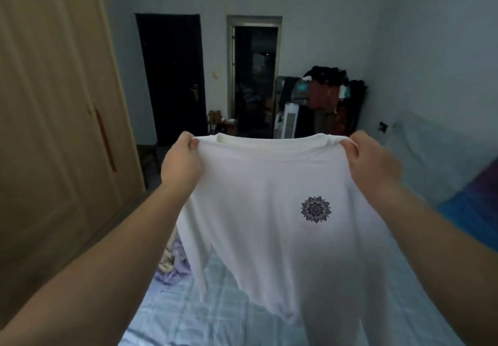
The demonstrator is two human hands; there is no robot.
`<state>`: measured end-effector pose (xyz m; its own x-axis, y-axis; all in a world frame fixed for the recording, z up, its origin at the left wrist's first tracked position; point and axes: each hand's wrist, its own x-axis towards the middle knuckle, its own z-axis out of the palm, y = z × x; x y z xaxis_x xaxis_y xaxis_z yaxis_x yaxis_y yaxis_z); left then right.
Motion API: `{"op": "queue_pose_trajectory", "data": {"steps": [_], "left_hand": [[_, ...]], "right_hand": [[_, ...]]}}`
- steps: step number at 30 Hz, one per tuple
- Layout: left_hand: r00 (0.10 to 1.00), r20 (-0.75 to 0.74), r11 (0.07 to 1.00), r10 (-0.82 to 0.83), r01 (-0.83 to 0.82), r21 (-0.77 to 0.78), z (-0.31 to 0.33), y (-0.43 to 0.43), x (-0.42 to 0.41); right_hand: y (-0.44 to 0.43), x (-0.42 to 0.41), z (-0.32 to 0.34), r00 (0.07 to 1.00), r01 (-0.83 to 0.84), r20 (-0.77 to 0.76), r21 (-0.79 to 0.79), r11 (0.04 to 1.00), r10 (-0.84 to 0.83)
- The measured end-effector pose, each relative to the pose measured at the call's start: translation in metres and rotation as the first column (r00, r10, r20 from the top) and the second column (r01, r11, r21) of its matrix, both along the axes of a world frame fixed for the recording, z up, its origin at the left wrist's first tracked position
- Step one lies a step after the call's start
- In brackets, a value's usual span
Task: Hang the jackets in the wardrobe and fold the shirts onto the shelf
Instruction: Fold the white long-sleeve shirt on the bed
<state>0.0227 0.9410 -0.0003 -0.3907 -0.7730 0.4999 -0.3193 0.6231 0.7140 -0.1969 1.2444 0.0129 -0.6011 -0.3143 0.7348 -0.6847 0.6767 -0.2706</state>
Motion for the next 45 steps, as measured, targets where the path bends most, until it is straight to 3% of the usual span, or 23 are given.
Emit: {"op": "queue_pose_trajectory", "data": {"steps": [5,10,17,24,29,35,41,45], "left_hand": [[0.995,0.061,0.981,-0.083,0.093,-0.171,-0.016,0.013,-0.024],[0.997,0.053,0.932,-0.061,0.076,-0.354,-0.032,0.037,-0.043],[0.992,0.019,0.931,-0.124,0.123,-0.344,-0.074,0.047,-0.09],[0.979,0.165,0.934,-0.118,0.166,-0.315,-0.152,0.036,-0.178],[0.937,0.342,0.959,-0.07,0.158,-0.236,-0.227,0.008,-0.272],[0.828,0.558,0.99,-0.056,0.12,-0.079,-0.341,-0.037,-0.405],[0.68,0.73,0.992,-0.07,0.127,-0.024,-0.492,-0.086,-0.519],[0.583,0.81,0.989,-0.068,0.148,-0.024,-0.592,-0.109,-0.564]], "right_hand": [[0.046,0.003,-0.018,0.991,0.112,-0.074,-0.017,0.994,-0.112],[0.078,0.002,-0.045,0.98,0.172,-0.1,-0.025,0.985,-0.174],[0.093,-0.032,-0.075,0.977,0.202,-0.062,-0.017,0.979,-0.203],[0.075,-0.122,-0.142,0.98,0.166,0.101,0.05,0.985,-0.171],[0.035,-0.226,-0.224,0.95,0.077,0.296,0.098,0.992,-0.103],[-0.032,-0.362,-0.35,0.832,0.056,0.528,0.228,0.972,-0.172],[-0.089,-0.472,-0.511,0.759,0.003,0.61,0.343,0.939,-0.225],[-0.115,-0.519,-0.609,0.76,-0.033,0.599,0.422,0.906,-0.251]]}}
